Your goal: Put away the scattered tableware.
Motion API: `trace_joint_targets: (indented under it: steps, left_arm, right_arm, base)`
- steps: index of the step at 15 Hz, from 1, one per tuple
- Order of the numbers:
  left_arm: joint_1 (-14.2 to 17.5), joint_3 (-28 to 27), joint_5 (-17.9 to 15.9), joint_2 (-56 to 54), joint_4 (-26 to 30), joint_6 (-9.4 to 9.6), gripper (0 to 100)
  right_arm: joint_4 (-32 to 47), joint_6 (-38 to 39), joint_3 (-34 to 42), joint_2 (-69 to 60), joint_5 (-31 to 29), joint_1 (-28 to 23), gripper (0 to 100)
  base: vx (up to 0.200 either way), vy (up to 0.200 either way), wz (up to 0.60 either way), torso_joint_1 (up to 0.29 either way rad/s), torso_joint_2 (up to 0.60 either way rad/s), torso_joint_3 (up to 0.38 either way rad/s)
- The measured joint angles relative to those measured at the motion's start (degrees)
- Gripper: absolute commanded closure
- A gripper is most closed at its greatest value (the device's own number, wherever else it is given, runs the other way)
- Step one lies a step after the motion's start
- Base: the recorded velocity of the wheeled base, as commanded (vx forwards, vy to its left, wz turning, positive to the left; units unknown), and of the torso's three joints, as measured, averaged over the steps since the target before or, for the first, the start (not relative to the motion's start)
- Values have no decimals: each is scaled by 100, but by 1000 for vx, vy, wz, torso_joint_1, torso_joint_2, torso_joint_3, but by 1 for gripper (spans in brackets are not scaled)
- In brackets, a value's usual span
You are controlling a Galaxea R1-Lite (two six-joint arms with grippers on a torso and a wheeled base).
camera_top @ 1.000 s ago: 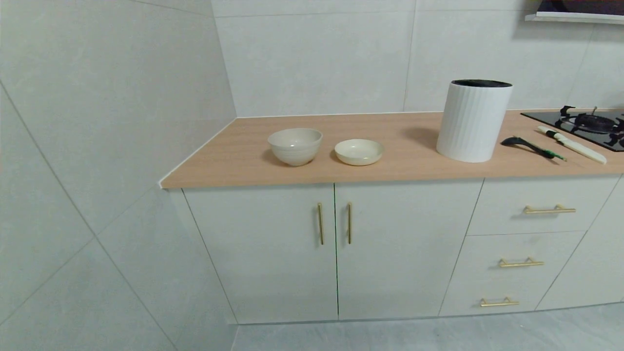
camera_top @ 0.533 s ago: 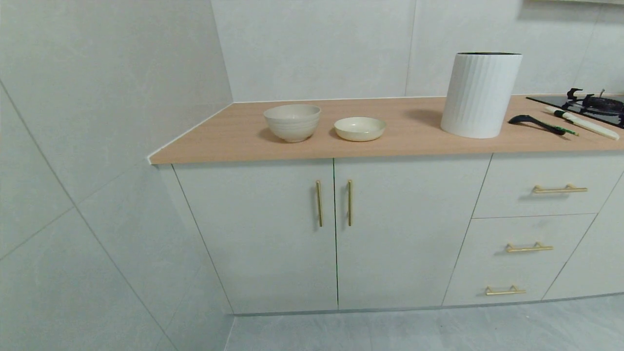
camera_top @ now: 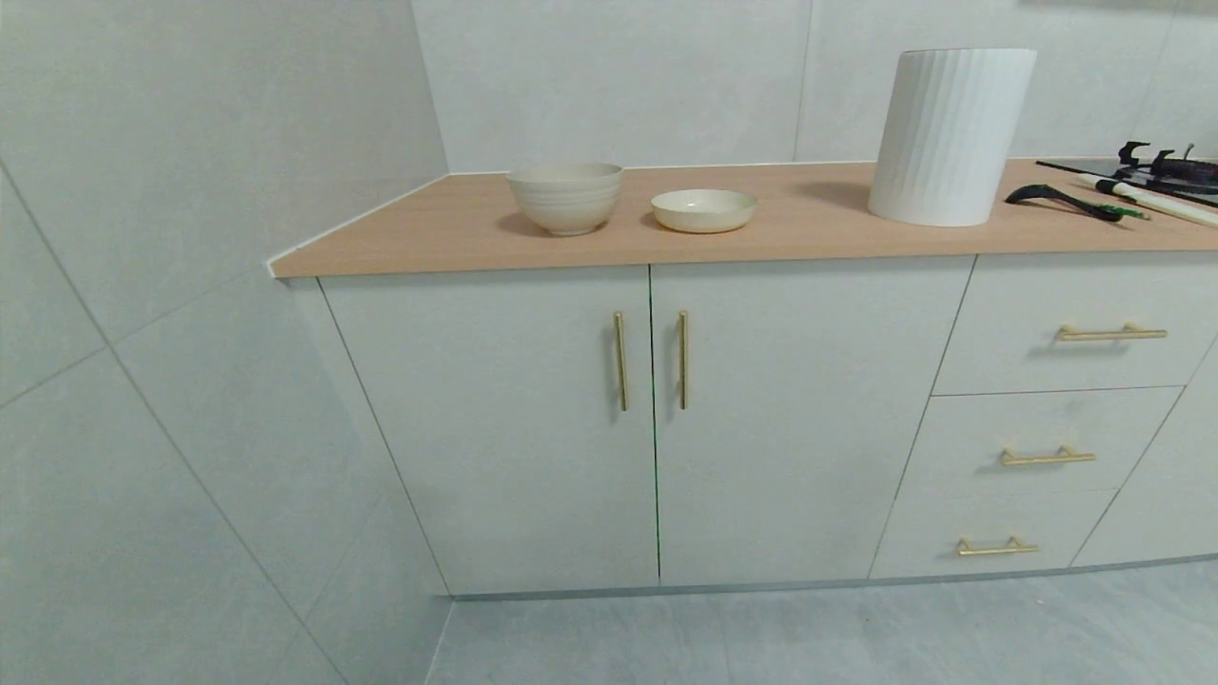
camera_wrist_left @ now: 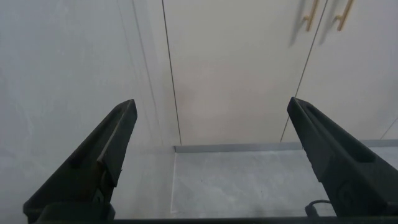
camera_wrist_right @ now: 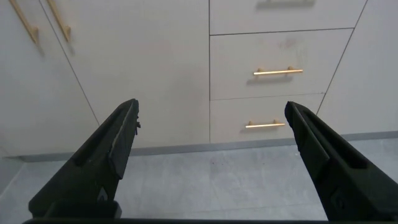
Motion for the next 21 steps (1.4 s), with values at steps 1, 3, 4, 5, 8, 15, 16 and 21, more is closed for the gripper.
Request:
trace_joint_targets:
  steps: [1, 3, 4, 5, 8, 15, 16, 21]
  left_arm:
    - [0, 0, 2, 0, 5, 2, 0]
    - [0, 0, 2, 0, 5, 5, 0]
    - [0, 0, 0, 0, 5, 0, 0]
    - [2, 0, 2, 0, 5, -9, 0]
    - [0, -2, 0, 0, 5, -11, 0]
    - [2, 0, 2, 0, 11, -13, 0]
    - [2, 0, 2, 0, 9, -11, 0]
    - [0, 0, 2, 0, 9, -11, 0]
  right_arm:
    - [2, 0, 0, 0, -2, 0, 0]
    - [0, 0, 0, 0, -2, 0, 0]
    - [2, 0, 0, 0, -2, 0, 0]
    - [2, 0, 0, 0, -2, 0, 0]
    - [2, 0, 0, 0, -2, 0, 0]
    - [2, -5, 0, 0, -2, 0, 0]
    - [2, -5, 0, 0, -2, 0, 0]
    - [2, -5, 0, 0, 0, 0, 0]
  base:
    - [0, 0, 0, 0, 0, 0]
    - [0, 0, 0, 0, 0, 0]
    - [200, 0, 0, 2, 2, 2]
    - [200, 0, 0, -7, -2, 7]
    - [200, 0, 0, -6, 4, 4]
    - [143, 0, 0, 1, 3, 2]
    - [0, 0, 0, 0, 0, 0]
    - [0, 0, 120, 0, 1, 1]
